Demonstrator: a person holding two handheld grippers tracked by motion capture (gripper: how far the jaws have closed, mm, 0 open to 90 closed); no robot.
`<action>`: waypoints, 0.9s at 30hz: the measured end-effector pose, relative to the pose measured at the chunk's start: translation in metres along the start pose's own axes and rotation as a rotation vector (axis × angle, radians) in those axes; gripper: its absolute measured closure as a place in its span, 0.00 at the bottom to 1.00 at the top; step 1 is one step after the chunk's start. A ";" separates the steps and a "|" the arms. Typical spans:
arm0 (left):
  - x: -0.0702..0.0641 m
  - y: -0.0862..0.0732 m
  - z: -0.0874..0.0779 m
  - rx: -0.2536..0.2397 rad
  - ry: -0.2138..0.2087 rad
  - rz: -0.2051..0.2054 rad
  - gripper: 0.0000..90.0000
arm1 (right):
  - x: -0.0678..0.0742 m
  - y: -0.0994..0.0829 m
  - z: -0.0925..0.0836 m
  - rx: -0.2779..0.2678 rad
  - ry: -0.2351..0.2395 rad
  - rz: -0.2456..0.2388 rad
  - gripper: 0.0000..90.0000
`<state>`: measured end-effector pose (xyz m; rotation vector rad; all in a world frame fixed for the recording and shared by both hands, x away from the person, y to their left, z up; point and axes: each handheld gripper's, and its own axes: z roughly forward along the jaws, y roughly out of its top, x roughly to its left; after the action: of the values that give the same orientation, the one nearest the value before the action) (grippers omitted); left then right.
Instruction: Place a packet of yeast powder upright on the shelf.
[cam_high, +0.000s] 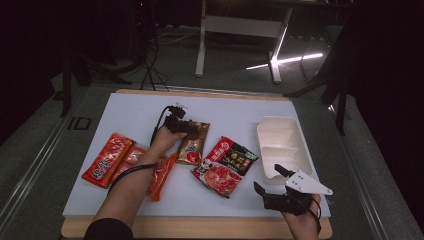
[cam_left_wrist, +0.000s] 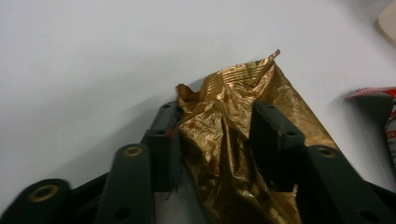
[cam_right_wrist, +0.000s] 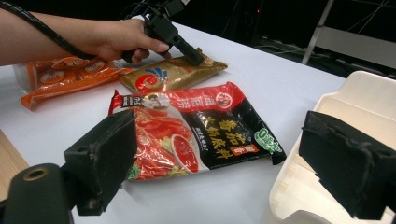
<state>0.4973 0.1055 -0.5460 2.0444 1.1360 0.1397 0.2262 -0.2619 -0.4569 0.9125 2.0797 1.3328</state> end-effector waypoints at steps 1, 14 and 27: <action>-0.001 0.000 0.000 0.001 0.013 0.004 0.72 | 0.000 0.000 0.000 0.001 0.001 0.001 0.14; -0.017 0.003 -0.014 -0.039 0.092 0.088 0.99 | -0.003 0.000 -0.002 -0.011 -0.011 0.012 0.15; -0.032 0.010 -0.040 -0.134 0.060 0.064 1.00 | -0.003 0.003 -0.003 -0.015 -0.008 0.017 0.12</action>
<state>0.4672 0.1007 -0.5037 1.9694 1.0682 0.3027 0.2266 -0.2652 -0.4532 0.9294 2.0575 1.3500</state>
